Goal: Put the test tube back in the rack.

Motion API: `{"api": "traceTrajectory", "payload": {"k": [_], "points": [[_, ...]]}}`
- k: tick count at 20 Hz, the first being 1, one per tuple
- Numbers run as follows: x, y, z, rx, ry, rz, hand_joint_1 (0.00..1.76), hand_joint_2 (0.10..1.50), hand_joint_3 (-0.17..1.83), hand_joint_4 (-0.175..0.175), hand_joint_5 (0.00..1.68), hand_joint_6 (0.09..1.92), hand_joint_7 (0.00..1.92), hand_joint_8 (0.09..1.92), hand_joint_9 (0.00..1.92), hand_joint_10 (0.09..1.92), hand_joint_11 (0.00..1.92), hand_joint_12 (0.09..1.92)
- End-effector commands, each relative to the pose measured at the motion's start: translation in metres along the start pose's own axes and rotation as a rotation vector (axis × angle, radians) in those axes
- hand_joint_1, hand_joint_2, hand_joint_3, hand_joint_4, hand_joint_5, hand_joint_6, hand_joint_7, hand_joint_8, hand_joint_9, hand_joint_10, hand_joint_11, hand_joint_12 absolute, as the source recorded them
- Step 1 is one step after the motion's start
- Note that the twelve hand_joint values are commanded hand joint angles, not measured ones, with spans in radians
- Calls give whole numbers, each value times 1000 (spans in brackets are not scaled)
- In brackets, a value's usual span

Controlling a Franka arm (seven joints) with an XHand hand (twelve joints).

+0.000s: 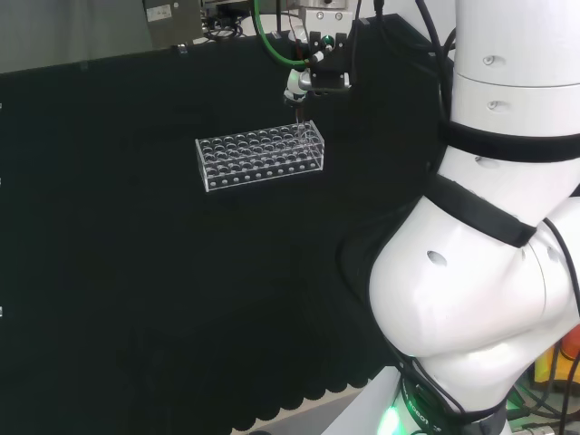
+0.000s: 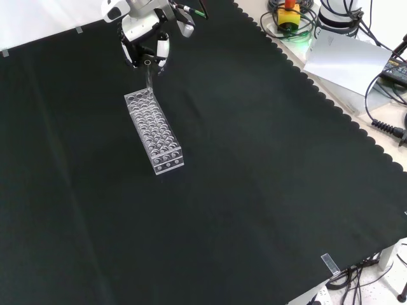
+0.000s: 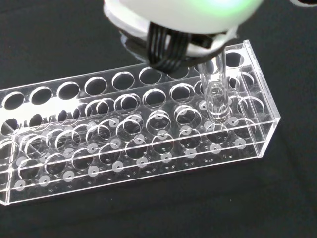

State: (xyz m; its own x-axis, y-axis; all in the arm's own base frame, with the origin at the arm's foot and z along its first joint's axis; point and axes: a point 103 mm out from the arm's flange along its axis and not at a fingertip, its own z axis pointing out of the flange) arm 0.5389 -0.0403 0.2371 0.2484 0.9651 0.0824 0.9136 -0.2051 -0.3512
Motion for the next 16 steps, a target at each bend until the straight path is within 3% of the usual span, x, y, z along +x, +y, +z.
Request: {"api": "traceTrajectory", "payload": {"k": [1, 16], "points": [[2, 0, 5, 6, -5, 2, 1331, 695, 546, -175, 1432, 87, 1388, 690, 1592, 631, 1287, 862], [1, 6, 18, 41, 1, 2, 1331, 695, 545, -175, 1432, 87, 1388, 689, 1591, 632, 1286, 862]]}}
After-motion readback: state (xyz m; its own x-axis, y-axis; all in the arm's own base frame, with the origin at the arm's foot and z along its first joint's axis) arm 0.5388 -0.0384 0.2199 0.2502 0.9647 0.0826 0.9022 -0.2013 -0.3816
